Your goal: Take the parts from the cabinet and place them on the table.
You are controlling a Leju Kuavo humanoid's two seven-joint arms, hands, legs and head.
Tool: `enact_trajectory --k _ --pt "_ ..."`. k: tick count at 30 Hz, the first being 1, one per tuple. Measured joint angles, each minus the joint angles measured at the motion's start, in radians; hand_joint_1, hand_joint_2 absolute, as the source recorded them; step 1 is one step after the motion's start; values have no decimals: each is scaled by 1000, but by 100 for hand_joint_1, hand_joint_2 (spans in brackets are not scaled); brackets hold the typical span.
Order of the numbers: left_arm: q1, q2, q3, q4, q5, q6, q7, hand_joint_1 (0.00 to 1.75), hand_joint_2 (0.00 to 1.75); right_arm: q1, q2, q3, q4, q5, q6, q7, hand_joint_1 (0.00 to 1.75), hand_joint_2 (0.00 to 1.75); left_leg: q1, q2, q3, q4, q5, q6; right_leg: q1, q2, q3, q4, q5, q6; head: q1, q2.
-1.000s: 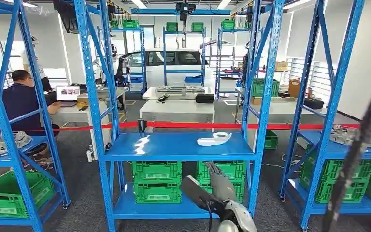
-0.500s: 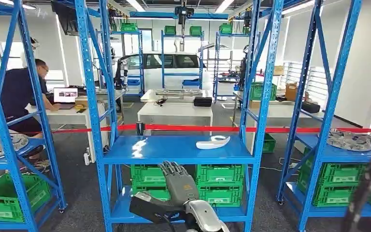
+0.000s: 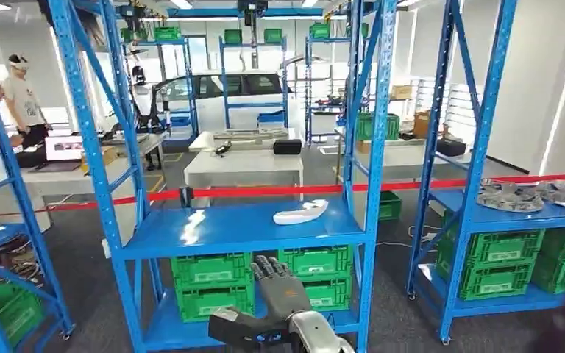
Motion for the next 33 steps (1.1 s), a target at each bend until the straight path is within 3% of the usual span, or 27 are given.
enact_trajectory --k 2,3,4,5,6,7,8,9,10,11,13,14,15,16,18,19,20,21,22,23,24,25,26,28,29,30,33 --pt "4 1 0 0 0 0 -1 0 0 9 -4 10 8 0 2 5 0 0 0 0 -78 34 -91 -3 -1 6 39 -3 -31 0 0 0" --pt "6 2 0 1 0 0 -1 0 0 10 -5 12 11 0 4 5 0 0 0 0 -96 15 -115 -2 -2 10 58 -3 -46 3 0 0" --pt "7 2 0 2 0 0 -5 0 0 10 -5 15 14 0 10 5 0 0 0 0 -105 -29 -120 -1 -5 13 82 -3 -65 7 0 0" --pt "9 2 0 2 0 0 -8 0 0 9 -6 17 18 -2 15 4 0 0 1 1 -104 -96 -86 -2 -9 15 110 -3 -87 13 -1 0" --pt "12 2 0 2 0 0 -10 0 0 9 -6 19 21 -3 20 2 0 0 4 4 -104 -168 14 -5 -11 14 130 -3 -108 19 -1 0" --pt "19 0 0 6 0 0 -12 0 0 9 -6 23 28 -3 22 -2 0 0 7 12 -104 -246 197 -7 -5 15 143 -2 -130 26 -2 -2" --pt "17 0 0 7 0 0 -14 0 0 11 -6 29 31 -3 27 -3 0 0 2 23 -93 -238 213 13 -2 19 159 -11 -149 34 -2 -2" --pt "15 0 0 7 1 -2 -16 0 0 9 -8 29 31 -3 28 -2 0 0 0 18 -89 -234 196 18 -1 17 173 -26 -160 41 1 -2" --pt "16 -1 1 7 1 -2 -16 0 0 2 -8 31 31 -3 27 -4 0 0 3 16 -85 -234 183 28 -2 16 196 -27 -151 49 2 -2" --pt "13 -1 1 7 1 -2 -18 0 0 -10 -8 32 31 -3 27 -5 0 0 1 13 -79 -232 169 37 -3 15 179 7 -125 52 2 -2" --pt "8 -3 1 6 1 -2 -19 0 0 -19 -8 35 31 -3 25 -6 0 0 6 6 -41 -239 143 51 -4 6 64 195 -37 59 5 -1" --pt "9 -2 1 6 1 -2 -19 0 0 -17 -8 37 32 -3 26 -6 0 0 5 3 -19 -243 126 54 -4 2 -2 273 -33 62 6 -1" --pt "10 -2 1 6 1 -2 -19 0 0 -12 -10 39 35 -3 27 -6 0 0 3 0 5 -248 108 57 -4 1 -58 315 -68 63 7 -1" --pt "12 -2 1 6 1 -2 -19 0 0 -6 -12 39 38 -3 28 -6 0 0 1 -4 31 -252 88 60 -2 0 -102 328 -128 62 8 -1" --pt "17 -2 1 7 1 -2 -17 0 0 -2 -16 40 44 -3 29 -6 0 0 -4 -12 85 -254 46 61 6 0 -165 297 -238 53 9 -1" --pt "18 -2 1 7 1 -2 -17 0 0 -2 -17 42 47 -4 31 -6 0 0 -8 -15 111 -255 28 62 12 0 -181 261 -251 45 9 -1" --pt "19 -3 2 7 1 -1 -17 0 0 -2 -18 44 51 -6 34 -7 0 0 -15 -17 144 -257 4 64 20 1 -193 197 -215 30 9 -1" --pt "21 -3 2 7 5 1 -18 0 0 -1 -20 45 57 -9 39 -9 0 0 -19 -17 173 -260 -18 66 28 1 -198 125 -113 10 9 -1" --pt "32 -6 2 9 8 2 -21 0 0 3 -21 47 63 -10 42 -9 0 0 -13 -18 179 -268 -35 68 37 1 -198 58 44 -11 10 -1" --pt "27 -10 6 12 12 5 -25 0 0 3 -22 53 73 -11 44 -8 0 0 -21 -23 207 -273 -60 59 52 11 -181 9 193 -14 2 -1" --pt "25 -11 7 11 13 7 -26 0 0 5 -20 57 74 -12 50 -8 0 0 -18 -24 230 -293 -70 54 52 9 -158 15 151 -8 4 -1" --pt "24 -10 8 10 16 7 -26 0 0 -3 -17 59 74 -13 49 -6 0 0 -18 -24 270 -299 -65 48 52 15 -141 1 145 -9 15 -1" --pt "23 -10 8 10 16 8 -27 0 0 -16 -9 60 73 -12 48 -7 0 0 -18 -22 262 -275 -39 39 52 15 -133 -4 128 -15 5 -1" --pt "14 -11 8 10 16 8 -28 0 0 -34 1 61 72 -13 47 -7 0 0 -22 -20 151 -97 50 25 37 20 -86 -16 104 -22 8 0" --pt "13 -11 8 10 16 8 -31 0 0 -34 3 63 73 -13 47 -10 0 0 -20 -18 94 -26 68 18 34 18 -64 -20 85 -27 4 0" --pt "14 -10 8 10 16 9 -31 0 0 -31 4 66 74 -13 50 -9 0 0 -17 -18 45 24 43 13 31 17 -38 -22 62 -26 4 1" --pt "27 -6 9 10 17 10 -27 0 0 -22 7 69 80 -14 53 -8 0 0 -8 -14 -54 16 -141 2 20 21 45 -22 -7 -20 3 1"
